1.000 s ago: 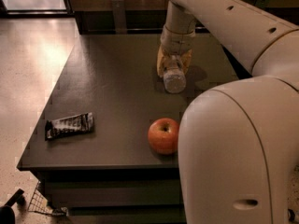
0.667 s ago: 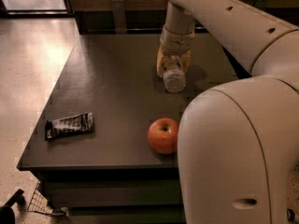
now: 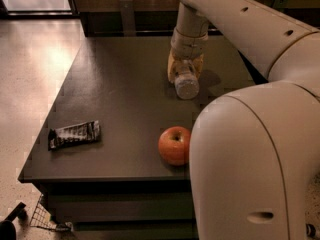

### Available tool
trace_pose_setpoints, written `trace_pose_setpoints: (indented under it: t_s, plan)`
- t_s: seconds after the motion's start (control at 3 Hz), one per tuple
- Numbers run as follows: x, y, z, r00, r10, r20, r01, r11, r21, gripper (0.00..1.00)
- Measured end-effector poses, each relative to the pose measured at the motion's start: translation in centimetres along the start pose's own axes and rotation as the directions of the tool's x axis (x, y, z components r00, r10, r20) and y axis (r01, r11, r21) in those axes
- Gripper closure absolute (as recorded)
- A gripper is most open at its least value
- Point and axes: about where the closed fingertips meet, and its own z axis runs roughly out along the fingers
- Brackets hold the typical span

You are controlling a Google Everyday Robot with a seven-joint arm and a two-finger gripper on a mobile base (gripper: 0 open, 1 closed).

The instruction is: Place blue plastic bottle upright

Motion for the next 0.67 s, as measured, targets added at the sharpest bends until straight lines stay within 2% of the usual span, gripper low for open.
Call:
trace_pose_setpoints:
  t_s: [0.33, 0.67]
  plan:
    - [-0.2, -1.3, -1.6, 0.998, -0.012, 0.065, 0.013, 0.9998, -0.017, 1.00]
    - [-0.4, -3.4, -4.5, 0.988, -0.011, 0.156, 0.017, 0.9990, -0.042, 1.00]
